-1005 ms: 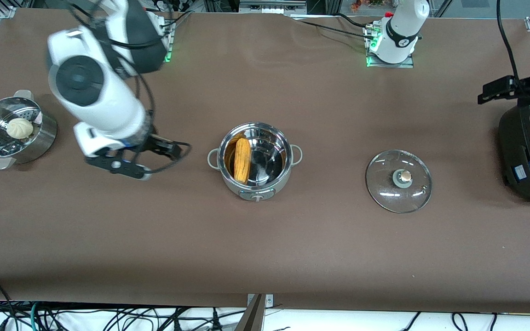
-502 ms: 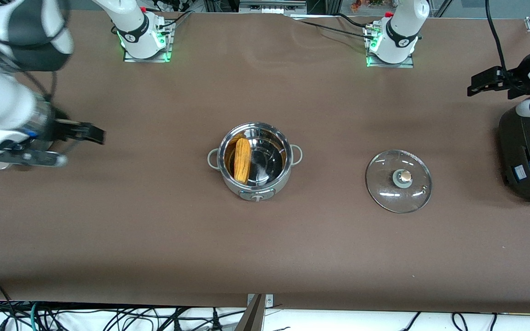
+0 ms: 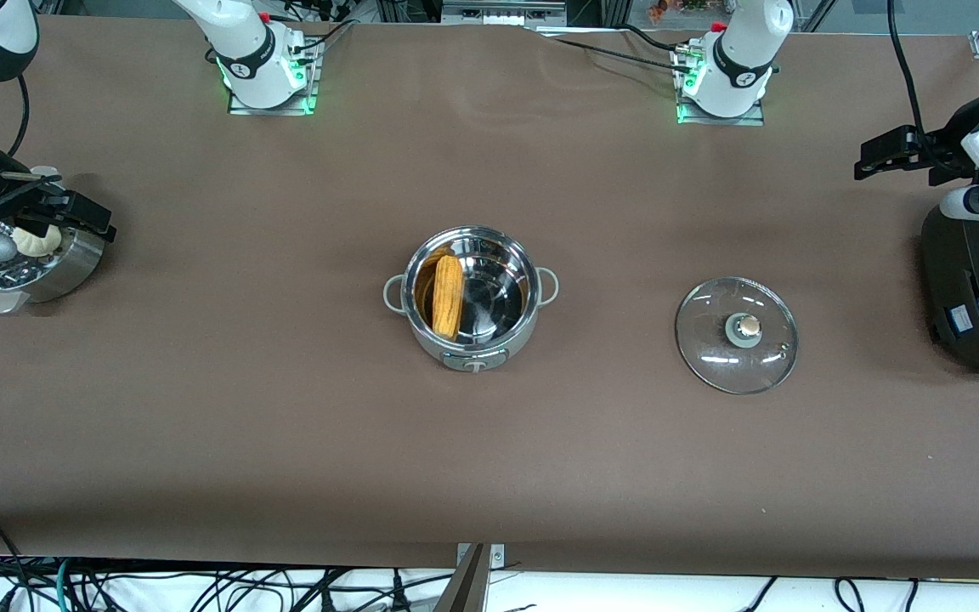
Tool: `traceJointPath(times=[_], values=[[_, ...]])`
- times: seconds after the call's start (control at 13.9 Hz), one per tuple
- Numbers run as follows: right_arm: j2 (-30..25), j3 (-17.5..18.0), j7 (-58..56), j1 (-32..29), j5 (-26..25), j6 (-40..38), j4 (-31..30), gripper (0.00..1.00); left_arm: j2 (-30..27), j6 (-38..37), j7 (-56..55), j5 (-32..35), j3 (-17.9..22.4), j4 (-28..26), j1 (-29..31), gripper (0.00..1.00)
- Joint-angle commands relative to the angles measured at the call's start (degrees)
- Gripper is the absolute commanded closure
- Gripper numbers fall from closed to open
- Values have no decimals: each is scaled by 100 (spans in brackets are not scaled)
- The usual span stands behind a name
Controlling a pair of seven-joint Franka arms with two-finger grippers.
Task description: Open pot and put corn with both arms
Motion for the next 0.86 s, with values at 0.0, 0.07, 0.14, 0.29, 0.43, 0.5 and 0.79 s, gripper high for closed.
traceJointPath(times=[0.0,0.07,0.14,0.29,0.43,0.5,0.79], values=[[-65,-62,-31,145,84,109,-86,0,-50,38,-30,-22,-1,-12,26,0],[-56,-62,-31,154,84,74,-50,0,-41,38,-30,-13,8,-12,35,0],[-56,-88,-31,215,84,73,-41,0,-32,38,-30,-21,8,-12,53,0],[-21,-220,-31,330,84,56,29,0,2,46,-30,-22,8,-12,53,0],[-21,-220,-31,321,93,56,55,0,3,46,-30,-22,8,-12,44,0],[-21,-220,-31,312,93,56,55,0,3,46,-30,-22,8,-12,53,0],[-21,-220,-22,303,93,56,55,0,3,46,-30,-22,8,-12,62,0]])
